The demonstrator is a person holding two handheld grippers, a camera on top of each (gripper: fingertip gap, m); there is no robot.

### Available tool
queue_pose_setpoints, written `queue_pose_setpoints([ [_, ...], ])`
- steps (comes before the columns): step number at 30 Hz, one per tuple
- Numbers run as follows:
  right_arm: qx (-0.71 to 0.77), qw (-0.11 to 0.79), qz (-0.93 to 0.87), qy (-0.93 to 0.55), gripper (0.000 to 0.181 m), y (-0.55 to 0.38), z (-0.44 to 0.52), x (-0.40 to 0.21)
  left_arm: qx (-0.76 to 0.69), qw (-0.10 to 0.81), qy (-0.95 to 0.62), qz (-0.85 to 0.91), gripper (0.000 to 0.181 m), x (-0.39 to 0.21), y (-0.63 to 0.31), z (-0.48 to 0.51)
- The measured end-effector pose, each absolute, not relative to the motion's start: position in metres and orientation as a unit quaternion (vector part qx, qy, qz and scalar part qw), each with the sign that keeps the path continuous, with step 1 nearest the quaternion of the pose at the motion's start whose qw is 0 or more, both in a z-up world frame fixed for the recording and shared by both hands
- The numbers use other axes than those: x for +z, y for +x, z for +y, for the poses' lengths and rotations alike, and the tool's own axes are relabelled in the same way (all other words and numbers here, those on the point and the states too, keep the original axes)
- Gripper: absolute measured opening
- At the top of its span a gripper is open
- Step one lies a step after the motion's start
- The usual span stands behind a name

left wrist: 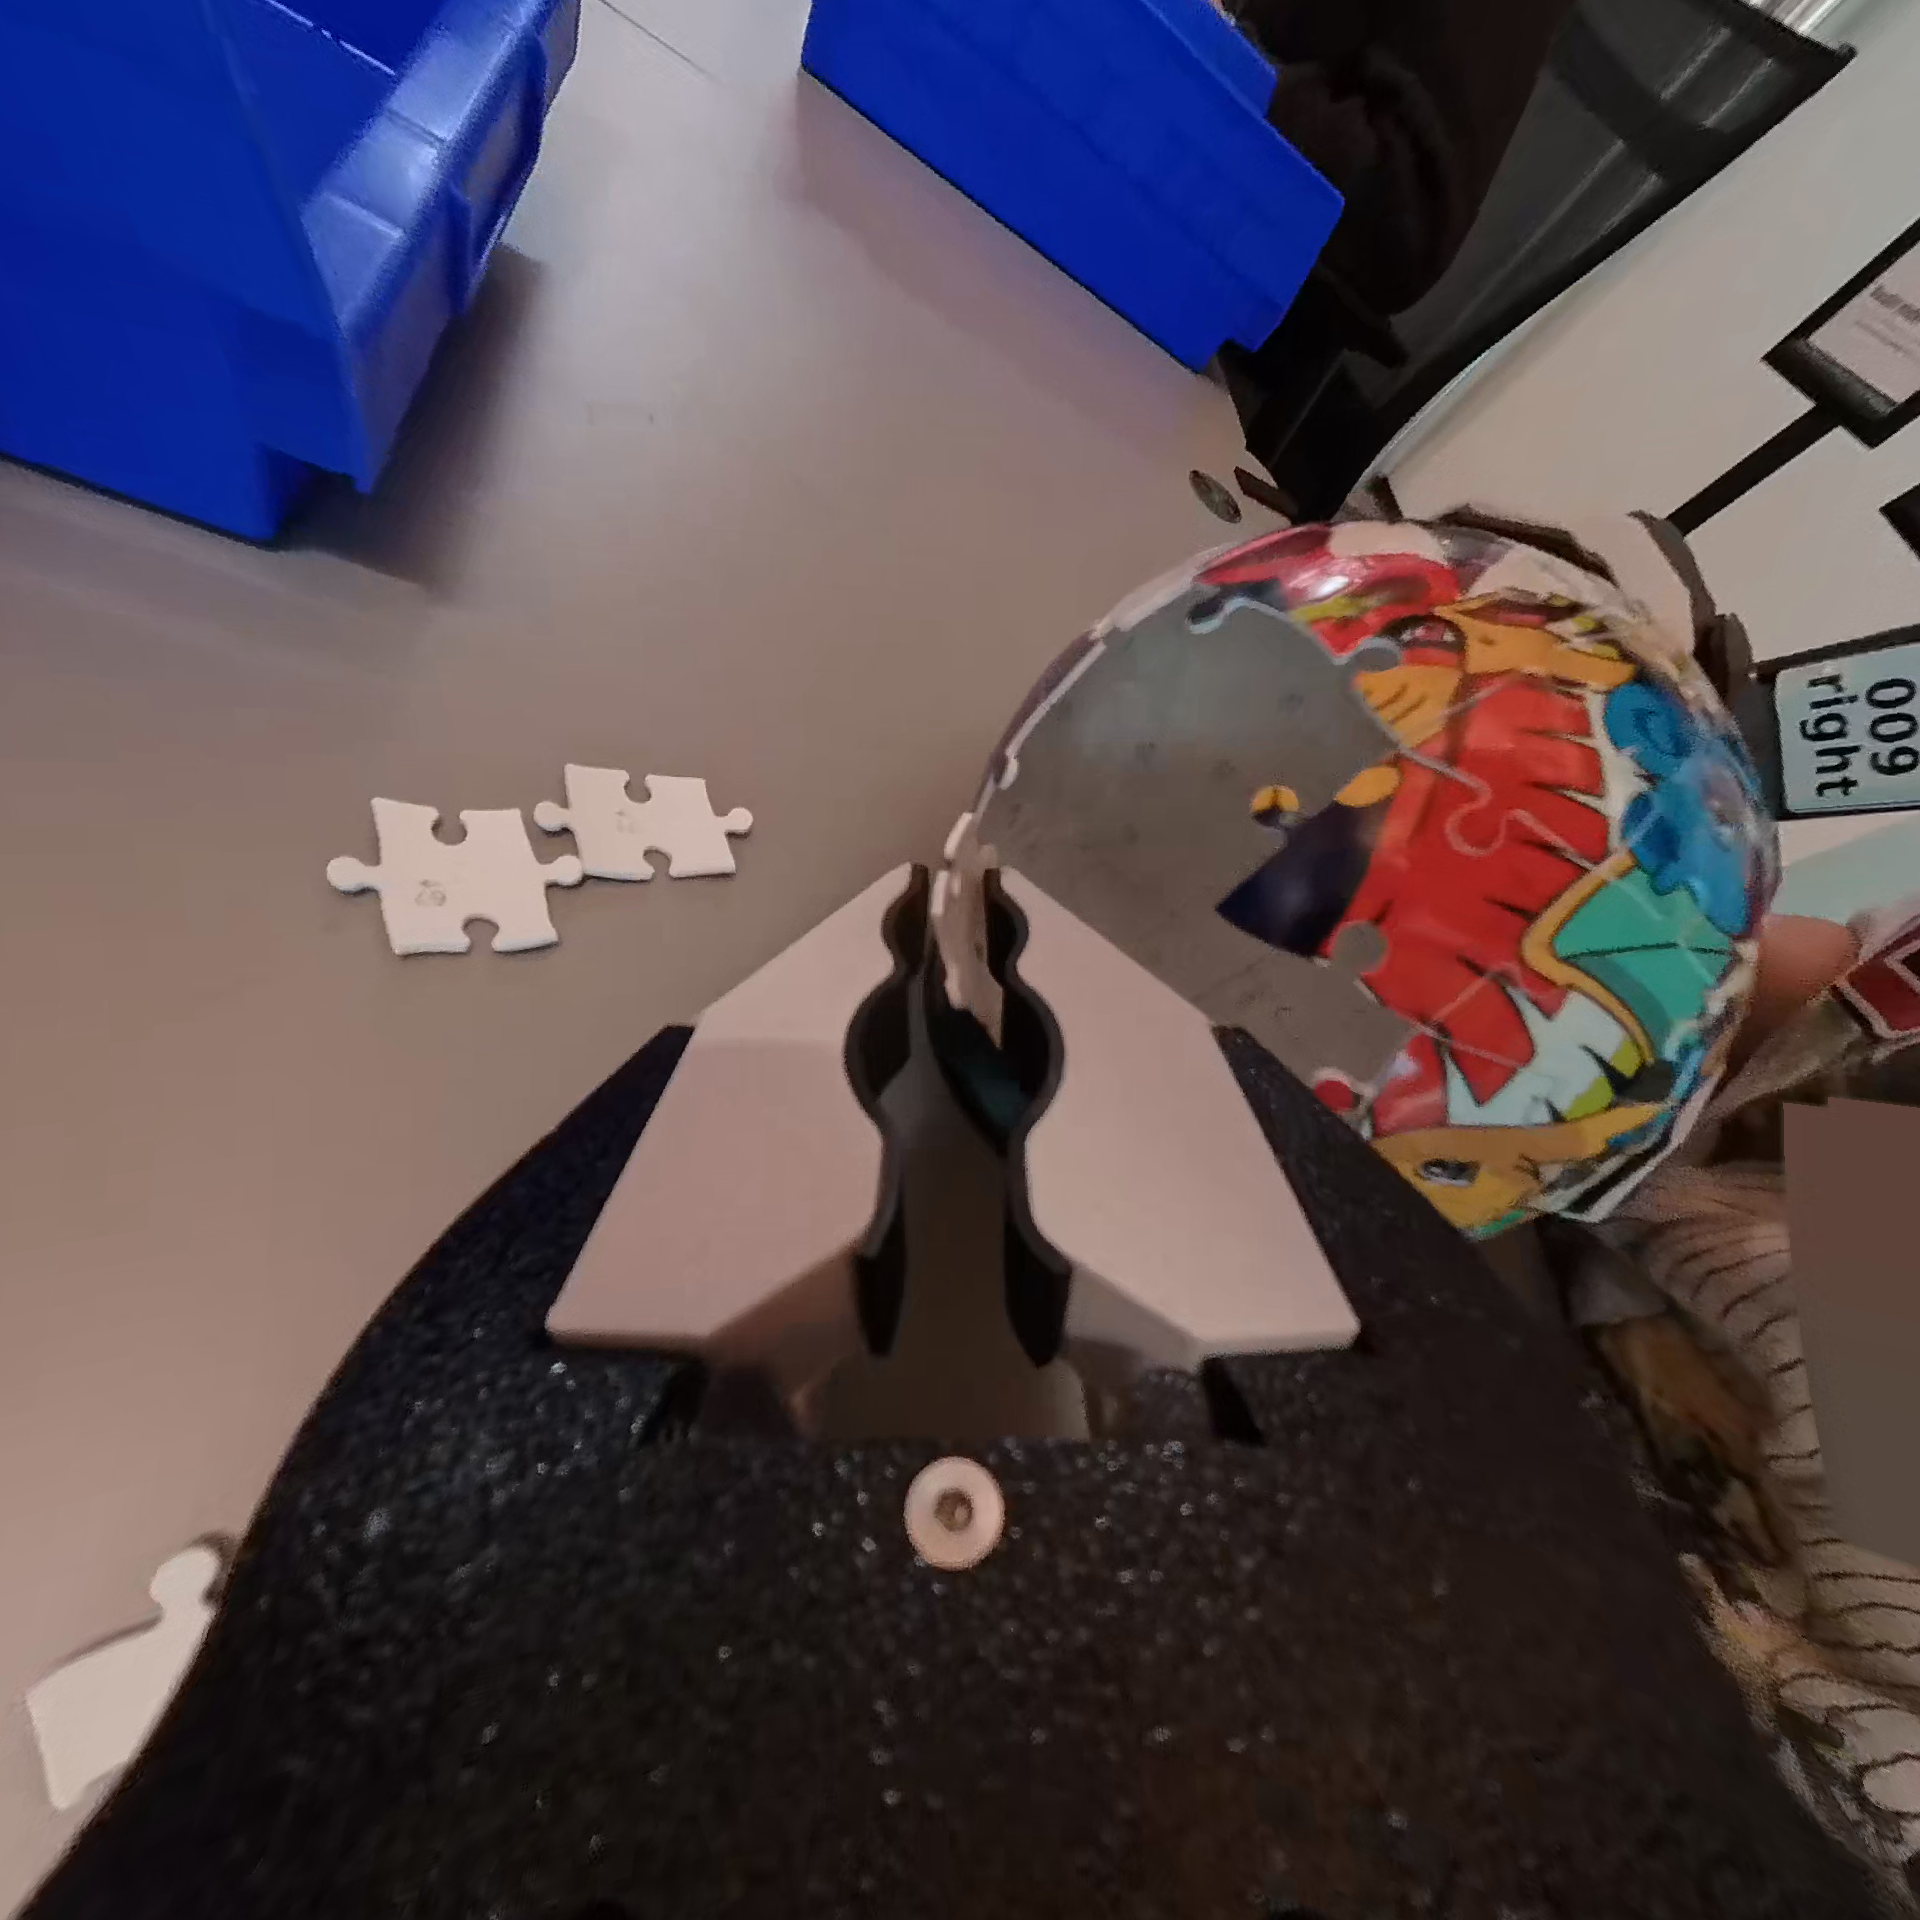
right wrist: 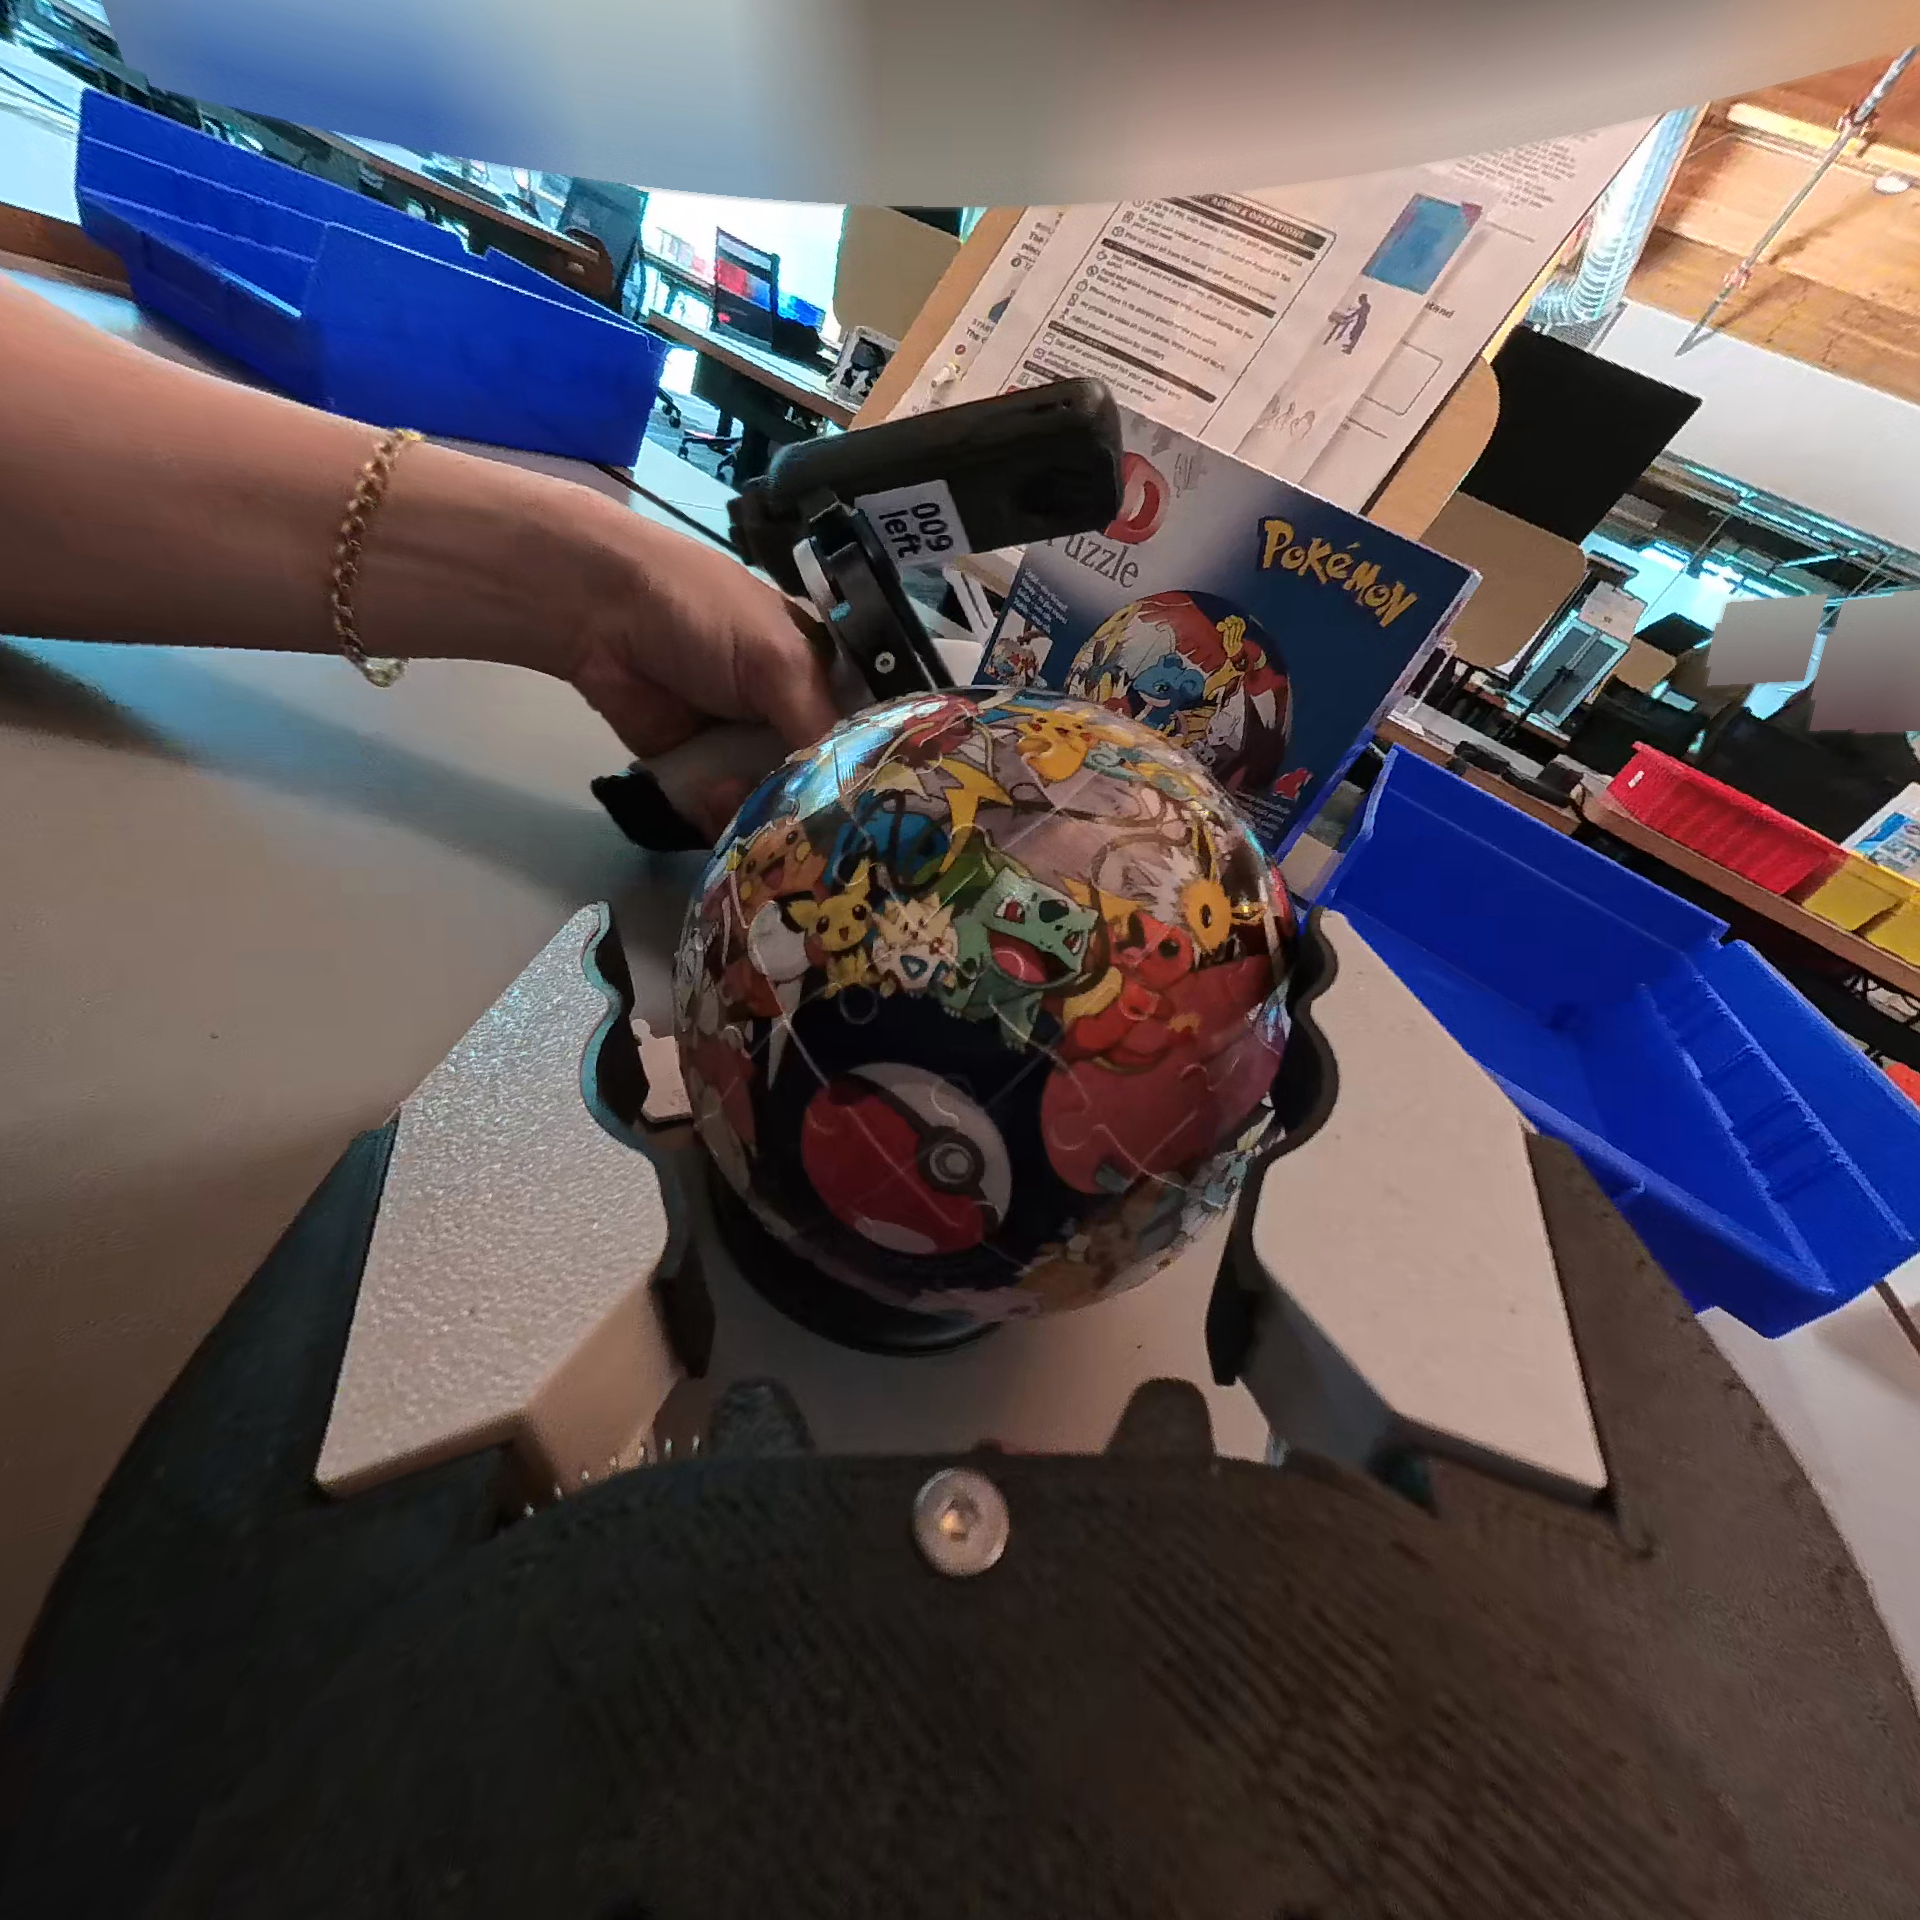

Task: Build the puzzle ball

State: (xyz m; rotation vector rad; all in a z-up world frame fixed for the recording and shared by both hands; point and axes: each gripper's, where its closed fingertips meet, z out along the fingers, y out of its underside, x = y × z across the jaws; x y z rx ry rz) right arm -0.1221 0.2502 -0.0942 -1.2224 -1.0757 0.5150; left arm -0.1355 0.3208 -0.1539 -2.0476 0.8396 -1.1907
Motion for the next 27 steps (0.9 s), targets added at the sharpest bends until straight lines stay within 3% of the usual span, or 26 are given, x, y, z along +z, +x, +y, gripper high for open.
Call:
queue_pose_setpoints([
  [8, 0.238, 0.656, -0.469, -0.541, 0.120, -0.1208, 0.2509, -0.0926, -0.447, 0.308, -0.768, 0.340, 0.000, -0.1539, -0.1330, 0.3181],
  [27, 0.261, 0.647, -0.459, -0.550, 0.116, -0.1189, 0.2535, -0.0913, -0.432, 0.340, -0.772, 0.319, 0.000, -0.1538, -0.1339, 0.3213],
])
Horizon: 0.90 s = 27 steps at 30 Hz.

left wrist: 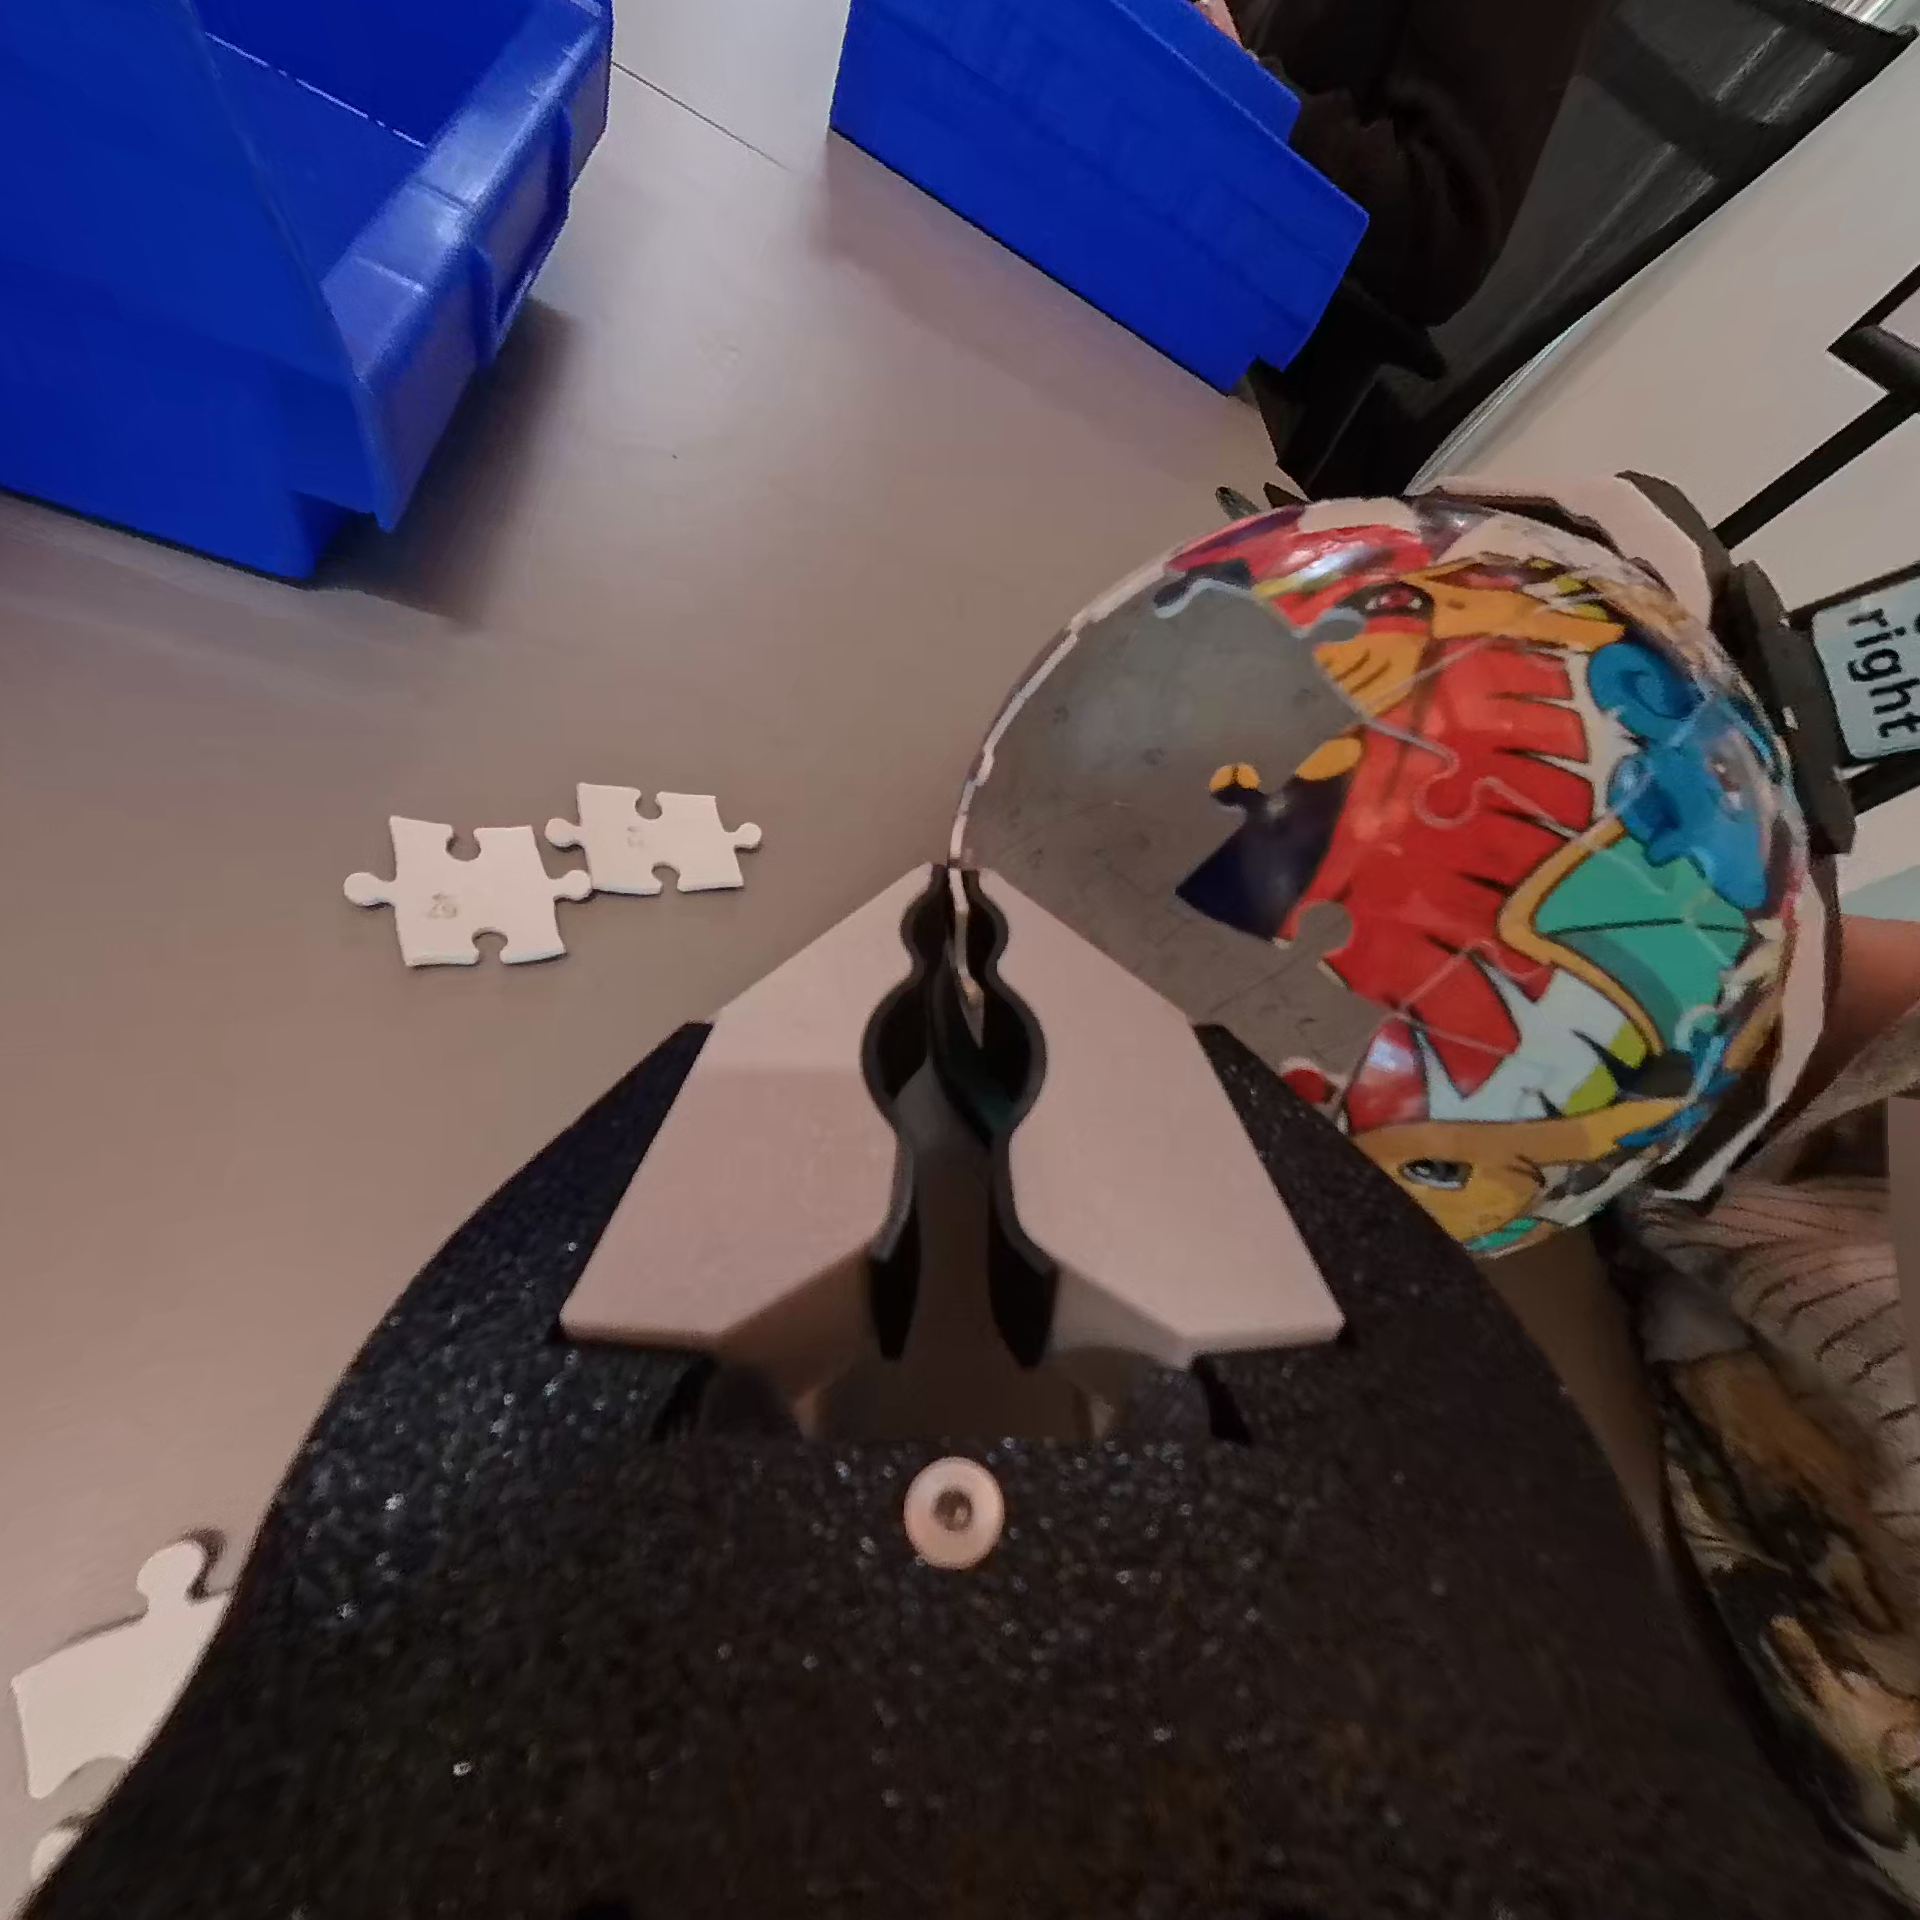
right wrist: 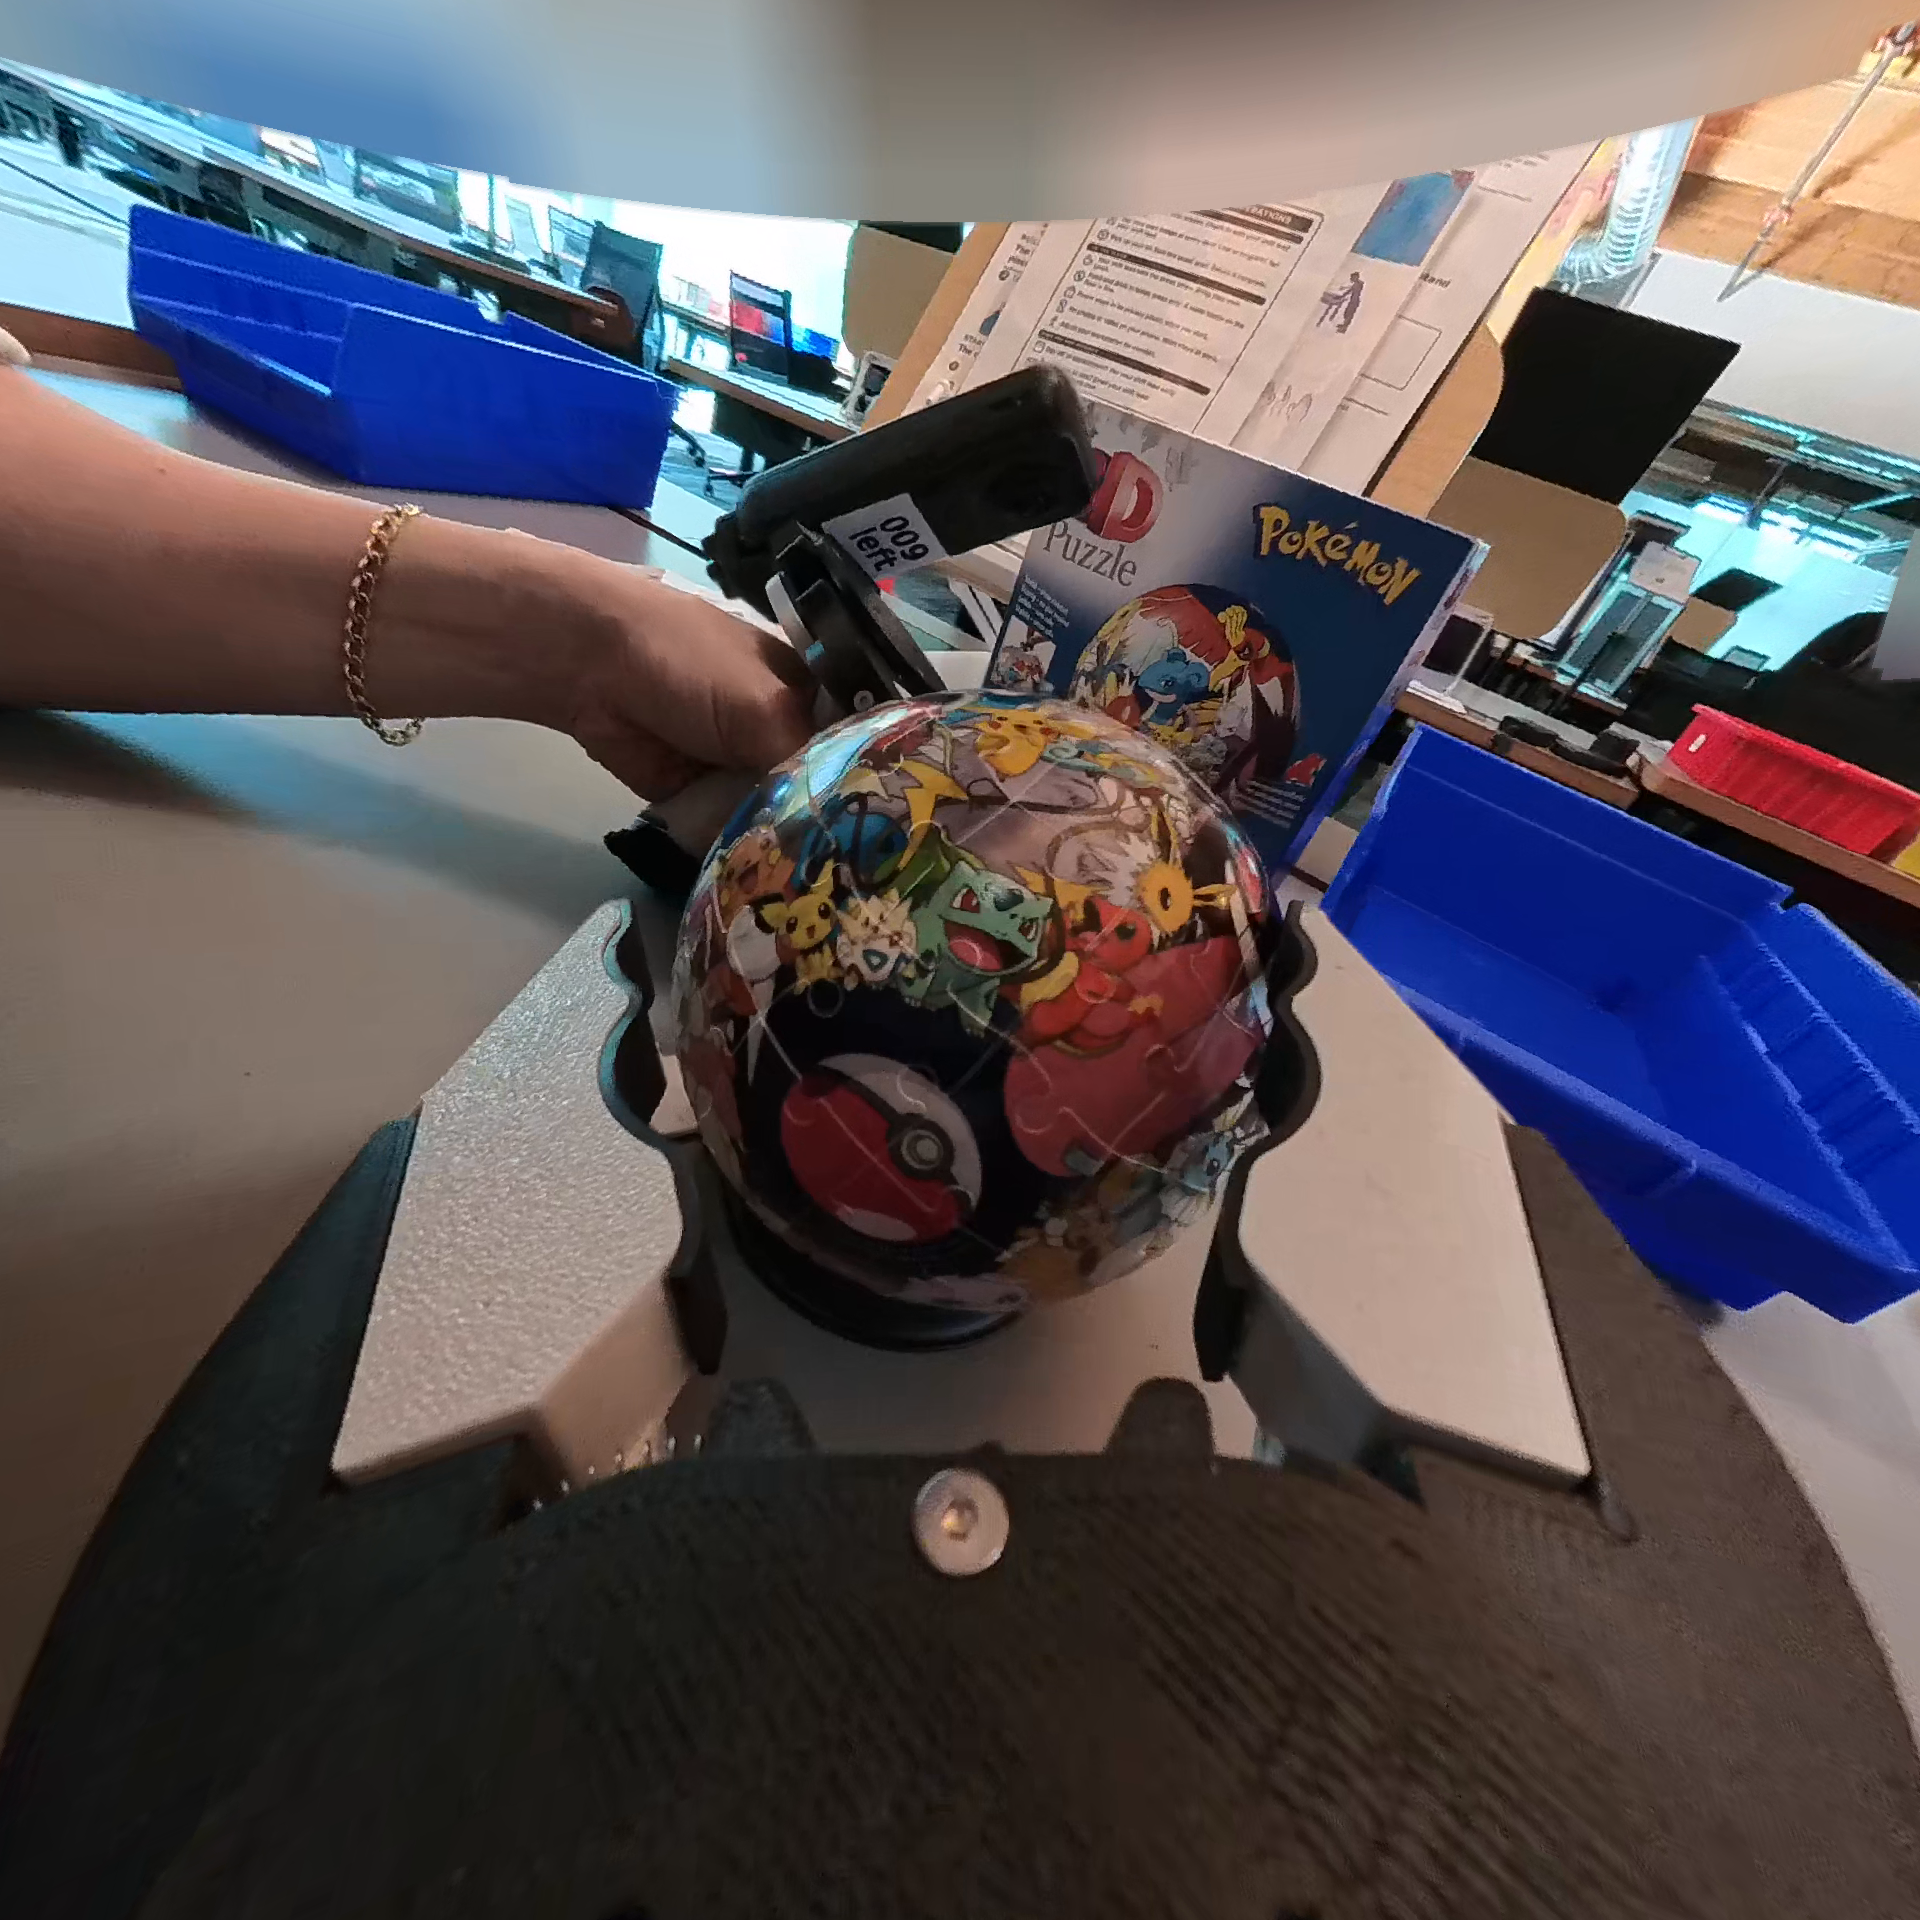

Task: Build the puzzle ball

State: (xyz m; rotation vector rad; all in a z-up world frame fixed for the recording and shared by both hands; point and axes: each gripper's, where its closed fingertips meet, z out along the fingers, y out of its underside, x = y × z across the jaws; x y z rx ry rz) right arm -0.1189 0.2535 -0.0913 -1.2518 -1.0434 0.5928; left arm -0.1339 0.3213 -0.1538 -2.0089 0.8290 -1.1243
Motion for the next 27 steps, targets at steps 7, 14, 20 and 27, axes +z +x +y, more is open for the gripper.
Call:
queue_pose_setpoints([
  [7, 0.416, 0.628, -0.382, -0.535, 0.107, -0.086, 0.277, -0.035, -0.414, 0.354, -0.773, 0.325, 0.000, -0.154, -0.134, 0.322],
  [14, 0.459, 0.413, -0.478, -0.625, 0.074, -0.103, 0.355, -0.058, -0.409, 0.358, -0.773, 0.327, 0.000, -0.154, -0.135, 0.322],
  [20, 0.609, 0.150, -0.522, -0.578, 0.060, -0.125, 0.337, -0.082, -0.407, 0.359, -0.773, 0.327, 0.000, -0.154, -0.134, 0.322],
  [27, 0.695, -0.005, -0.520, -0.497, 0.071, -0.118, 0.314, -0.080, -0.410, 0.356, -0.773, 0.329, 0.000, -0.154, -0.134, 0.322],
])
